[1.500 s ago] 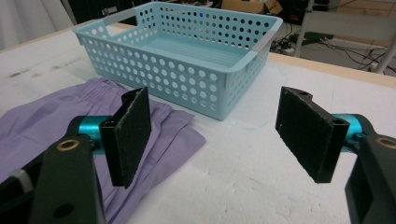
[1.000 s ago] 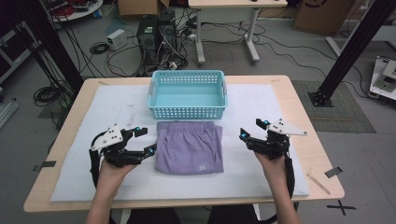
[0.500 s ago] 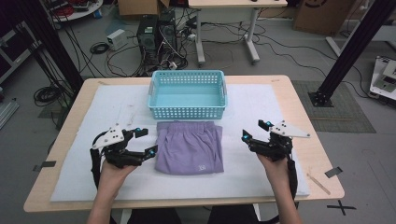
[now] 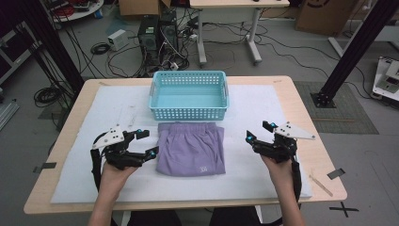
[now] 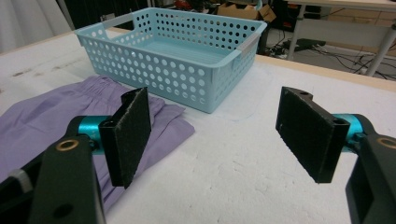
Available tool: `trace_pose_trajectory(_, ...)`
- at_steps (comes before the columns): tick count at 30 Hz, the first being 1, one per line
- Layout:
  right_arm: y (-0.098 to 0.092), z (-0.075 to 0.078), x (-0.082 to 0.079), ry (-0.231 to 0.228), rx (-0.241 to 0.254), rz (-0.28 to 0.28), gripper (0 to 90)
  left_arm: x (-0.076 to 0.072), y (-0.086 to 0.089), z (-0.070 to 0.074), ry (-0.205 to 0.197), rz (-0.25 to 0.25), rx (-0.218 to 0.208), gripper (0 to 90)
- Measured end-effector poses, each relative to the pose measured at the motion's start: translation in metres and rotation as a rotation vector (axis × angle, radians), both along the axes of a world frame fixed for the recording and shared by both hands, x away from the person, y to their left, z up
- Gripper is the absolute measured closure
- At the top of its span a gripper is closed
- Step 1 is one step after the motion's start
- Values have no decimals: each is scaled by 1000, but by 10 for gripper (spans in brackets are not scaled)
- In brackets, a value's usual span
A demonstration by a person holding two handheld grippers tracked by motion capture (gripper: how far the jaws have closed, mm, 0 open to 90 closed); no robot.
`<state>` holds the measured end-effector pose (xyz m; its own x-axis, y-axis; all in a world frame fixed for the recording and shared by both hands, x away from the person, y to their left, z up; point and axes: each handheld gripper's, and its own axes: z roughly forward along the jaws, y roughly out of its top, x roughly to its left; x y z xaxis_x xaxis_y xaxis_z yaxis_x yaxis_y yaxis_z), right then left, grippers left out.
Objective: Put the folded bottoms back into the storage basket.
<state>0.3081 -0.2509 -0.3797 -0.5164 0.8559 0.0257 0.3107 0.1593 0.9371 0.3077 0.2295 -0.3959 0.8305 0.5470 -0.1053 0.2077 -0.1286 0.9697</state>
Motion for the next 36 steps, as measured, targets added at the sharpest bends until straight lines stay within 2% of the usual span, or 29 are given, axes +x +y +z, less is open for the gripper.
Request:
trace_pose_trajectory(11,2,-3,2,5,-12,-3,272,-1,1,-4,14,6,2,225)
trace_pose_trajectory(16,4,-5,1,6,-16,-10,272,1,2,-9,63,26,12,225)
trace_pose_trajectory(23,6,-9,4,13,-19,-10,272,4,4,-14,84,43,19,225)
trace_pose_trajectory(30,14,-18,8,44,-12,16,272,14,0,-31,213,74,37,225)
trace_pose_trajectory(31,14,-18,8,44,-12,16,272,14,0,-31,213,74,37,225)
trace_pose_trajectory(33,24,-22,9,45,-45,22,274,18,-3,-36,278,67,39,225)
trace_pose_trajectory(34,29,-24,9,45,-57,24,274,21,-5,-40,331,67,42,225)
trace_pose_trajectory(35,29,-24,9,45,-57,24,274,21,-5,-40,331,67,42,226)
trace_pose_trajectory(36,38,-28,10,57,-71,38,274,23,-8,-45,363,67,39,227)
